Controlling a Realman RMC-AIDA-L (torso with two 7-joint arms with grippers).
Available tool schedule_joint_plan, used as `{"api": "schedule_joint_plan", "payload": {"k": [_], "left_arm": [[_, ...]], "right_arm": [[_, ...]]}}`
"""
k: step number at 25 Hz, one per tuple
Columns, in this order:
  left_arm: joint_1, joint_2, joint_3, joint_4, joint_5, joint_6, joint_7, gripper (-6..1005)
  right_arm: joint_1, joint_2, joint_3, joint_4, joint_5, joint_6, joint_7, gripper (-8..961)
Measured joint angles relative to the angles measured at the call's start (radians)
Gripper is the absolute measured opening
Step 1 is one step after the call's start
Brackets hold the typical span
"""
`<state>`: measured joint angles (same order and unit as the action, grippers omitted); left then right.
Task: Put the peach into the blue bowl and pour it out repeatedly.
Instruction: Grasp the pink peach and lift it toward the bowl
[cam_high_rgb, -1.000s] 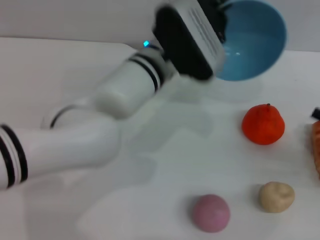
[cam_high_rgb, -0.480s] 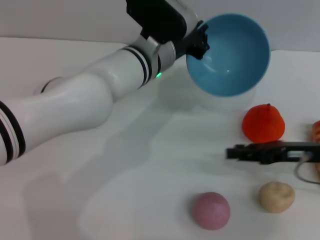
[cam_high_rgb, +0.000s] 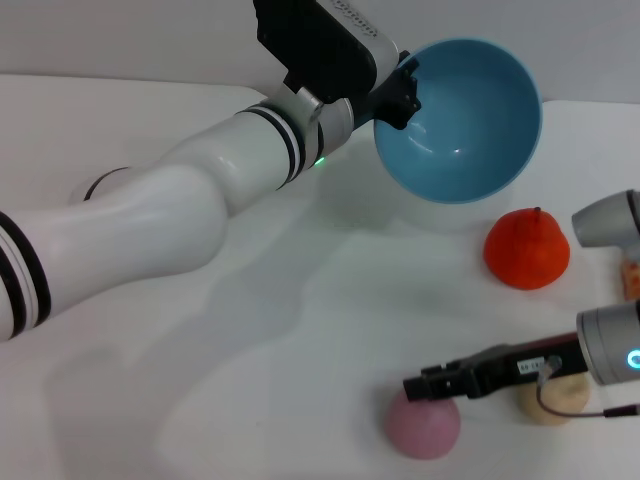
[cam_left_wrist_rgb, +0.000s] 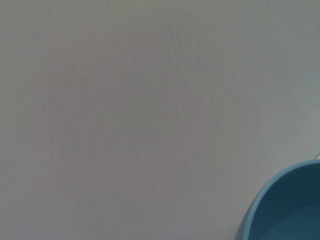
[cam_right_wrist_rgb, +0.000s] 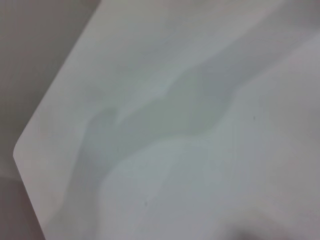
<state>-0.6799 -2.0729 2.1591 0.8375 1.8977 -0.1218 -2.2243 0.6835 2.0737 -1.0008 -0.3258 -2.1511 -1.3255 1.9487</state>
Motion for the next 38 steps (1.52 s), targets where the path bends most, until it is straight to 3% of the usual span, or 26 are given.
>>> {"api": "schedule_joint_plan", "payload": {"k": [15, 27, 31, 38], "left_arm": [[-0.001, 0.001, 0.004, -0.004, 0.006, -0.003, 0.013, 0], [-0.001, 0.000, 0.007, -0.014, 0.001, -0.005, 0.004, 0], [0.002, -0.001, 0.000, -0.018, -0.006, 0.029, -0.005, -1], [-0.009, 0.002, -0.077, -0.032, -0.011, 0.233, -0.039, -1]], "right_arm": [[0.009, 0.003, -0.090, 0.031, 0.000, 0.009, 0.014, 408], [0.000, 0.005, -0.092, -0.019, 0.007, 0.014, 0.008, 145], [-0.005, 0.005, -0.087, -0.064, 0.017, 0.012, 0.007, 45], [-0.075, -0.004, -0.074, -0.331, 0.096, -0.129, 0.020, 44]]}}
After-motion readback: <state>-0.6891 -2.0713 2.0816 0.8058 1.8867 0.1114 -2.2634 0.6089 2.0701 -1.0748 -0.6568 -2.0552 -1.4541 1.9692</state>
